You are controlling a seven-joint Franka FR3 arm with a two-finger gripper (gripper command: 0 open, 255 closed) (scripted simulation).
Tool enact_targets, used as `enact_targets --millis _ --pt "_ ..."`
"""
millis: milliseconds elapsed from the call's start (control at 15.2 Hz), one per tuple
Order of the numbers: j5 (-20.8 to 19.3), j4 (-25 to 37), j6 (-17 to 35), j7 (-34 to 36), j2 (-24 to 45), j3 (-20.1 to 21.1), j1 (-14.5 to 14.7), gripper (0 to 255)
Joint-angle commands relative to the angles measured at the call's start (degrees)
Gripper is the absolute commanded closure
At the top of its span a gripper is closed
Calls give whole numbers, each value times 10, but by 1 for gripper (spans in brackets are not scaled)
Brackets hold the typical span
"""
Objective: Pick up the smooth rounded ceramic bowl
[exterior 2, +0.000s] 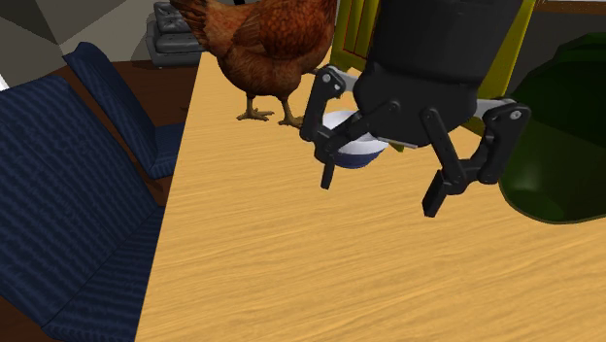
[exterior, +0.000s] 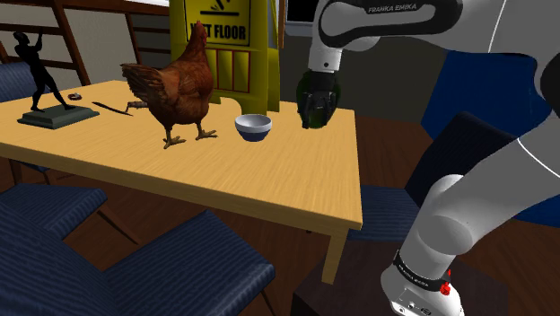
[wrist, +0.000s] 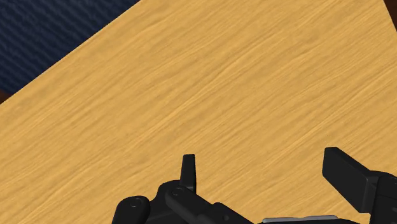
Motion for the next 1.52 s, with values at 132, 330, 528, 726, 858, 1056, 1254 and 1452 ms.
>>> enact_targets --millis 132,330,528,726,858,1056,1254,1452 --pt "-1 69 22 -15 88 -8 -1 0" --pt "1 132 27 -25 154 -14 -2 0" --pt "4 203 26 -34 222 -18 -3 0" --pt "8 284 17 -43 292 -22 -7 0" --pt "12 346 6 -48 341 -24 -10 0" --pt "17 454 -19 -53 422 -25 -16 0" --pt "21 513 -30 -56 469 -25 -21 0" --pt "20 481 -3 -58 463 -25 -19 0"
